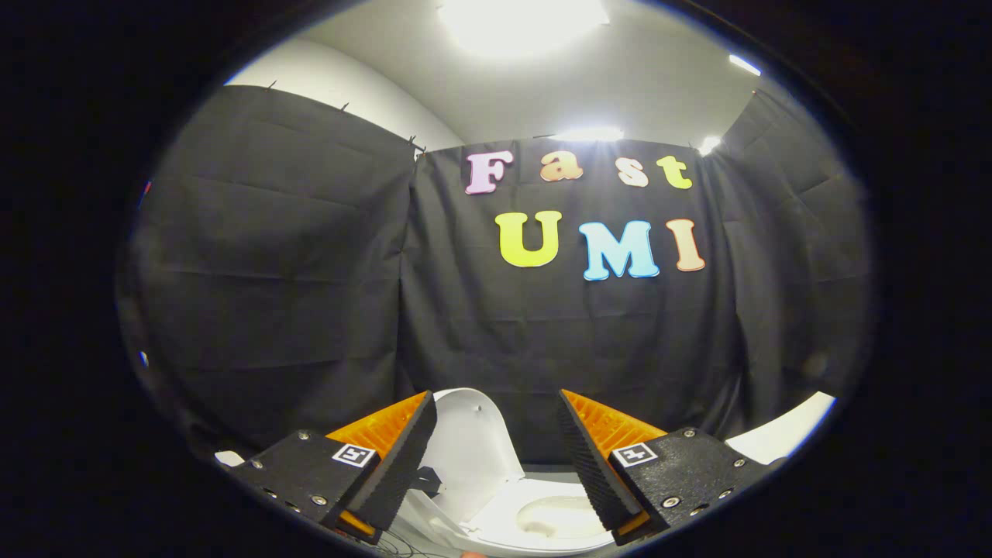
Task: Open the toilet lid.
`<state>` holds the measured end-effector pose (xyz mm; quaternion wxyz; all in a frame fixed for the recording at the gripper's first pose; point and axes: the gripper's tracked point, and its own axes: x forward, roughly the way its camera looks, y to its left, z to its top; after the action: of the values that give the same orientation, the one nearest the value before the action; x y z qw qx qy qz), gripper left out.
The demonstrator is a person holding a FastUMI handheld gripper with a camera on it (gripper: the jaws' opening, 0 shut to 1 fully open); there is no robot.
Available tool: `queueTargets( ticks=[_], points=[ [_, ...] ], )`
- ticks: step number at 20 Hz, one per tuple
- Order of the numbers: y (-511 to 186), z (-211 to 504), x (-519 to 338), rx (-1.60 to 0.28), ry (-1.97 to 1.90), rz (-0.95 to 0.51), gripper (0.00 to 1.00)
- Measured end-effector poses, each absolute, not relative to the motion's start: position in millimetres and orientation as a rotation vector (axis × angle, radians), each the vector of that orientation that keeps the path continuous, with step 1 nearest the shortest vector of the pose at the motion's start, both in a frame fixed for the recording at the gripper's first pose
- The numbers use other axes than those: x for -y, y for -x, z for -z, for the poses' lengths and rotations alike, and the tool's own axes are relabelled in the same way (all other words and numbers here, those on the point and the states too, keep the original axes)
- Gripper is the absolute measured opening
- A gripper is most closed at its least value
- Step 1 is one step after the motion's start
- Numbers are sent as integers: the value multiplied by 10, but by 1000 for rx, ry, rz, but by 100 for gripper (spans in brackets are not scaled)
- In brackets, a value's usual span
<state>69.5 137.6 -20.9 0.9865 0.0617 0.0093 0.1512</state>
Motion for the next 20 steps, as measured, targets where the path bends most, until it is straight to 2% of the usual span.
queueTargets(
  ticks=[6, 12, 20],
  points=[
    [-584, 126, -429, 21, -89, -245, 95],
    [-486, 229, 158, 35, -54, -240, 95],
    [-549, 550, 873, -8, -108, -116, 95]
  ],
)
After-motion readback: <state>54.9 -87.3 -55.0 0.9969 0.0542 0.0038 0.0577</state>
